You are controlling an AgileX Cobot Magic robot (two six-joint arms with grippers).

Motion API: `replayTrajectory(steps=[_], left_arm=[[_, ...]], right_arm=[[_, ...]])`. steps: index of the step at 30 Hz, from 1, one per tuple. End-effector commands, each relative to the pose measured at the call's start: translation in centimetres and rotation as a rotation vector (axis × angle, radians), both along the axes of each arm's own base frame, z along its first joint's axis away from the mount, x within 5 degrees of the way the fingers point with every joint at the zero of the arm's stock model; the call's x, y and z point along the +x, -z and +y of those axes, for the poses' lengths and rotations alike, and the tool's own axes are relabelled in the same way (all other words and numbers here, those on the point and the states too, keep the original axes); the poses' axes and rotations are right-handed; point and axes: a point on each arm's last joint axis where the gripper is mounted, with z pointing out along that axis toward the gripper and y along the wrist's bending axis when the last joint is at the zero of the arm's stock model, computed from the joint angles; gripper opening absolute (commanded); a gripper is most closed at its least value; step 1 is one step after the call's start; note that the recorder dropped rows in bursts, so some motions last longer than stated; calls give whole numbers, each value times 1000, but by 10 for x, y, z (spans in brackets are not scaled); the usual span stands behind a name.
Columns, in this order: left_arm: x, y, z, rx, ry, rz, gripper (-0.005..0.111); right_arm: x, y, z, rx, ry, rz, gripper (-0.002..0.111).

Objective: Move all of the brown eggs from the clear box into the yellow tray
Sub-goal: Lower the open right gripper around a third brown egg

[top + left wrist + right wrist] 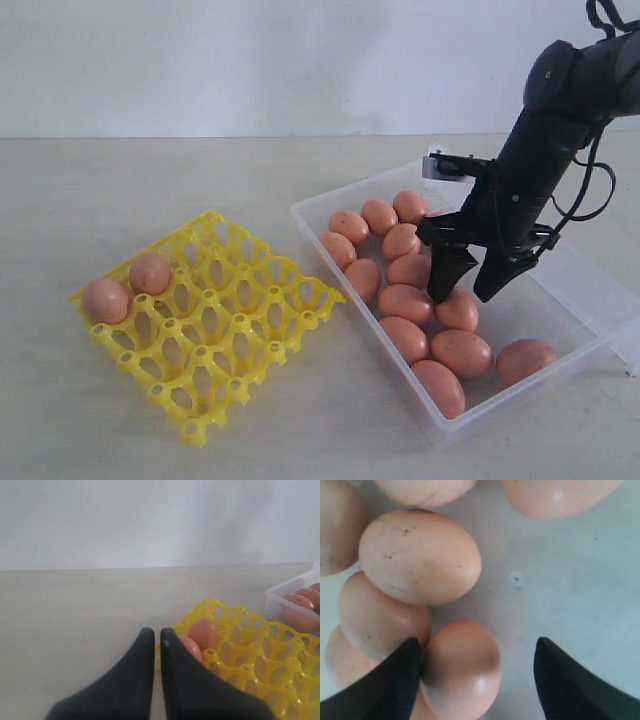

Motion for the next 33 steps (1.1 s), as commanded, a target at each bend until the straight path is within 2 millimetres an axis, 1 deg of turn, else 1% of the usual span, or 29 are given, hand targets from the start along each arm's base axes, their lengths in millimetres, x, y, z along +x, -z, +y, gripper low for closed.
replayTrajectory(steps=[1,25,27,29,31,33], left_arm=[[0,0,0,-4,-2,-7,4],[0,0,0,-4,-2,-7,4],[0,0,0,-4,-2,-7,4],[0,0,0,-4,-2,-7,4],[0,0,0,-4,-2,-7,4],[0,0,0,-4,-2,-7,4]], right_arm=[[2,3,-1,15,16,5,57],[-1,2,3,64,28,46,56],[-1,2,4,68,29,49,50],[-1,2,4,69,29,51,39],[-2,1,4,72,27,59,32],[-3,1,4,73,25,63,28]])
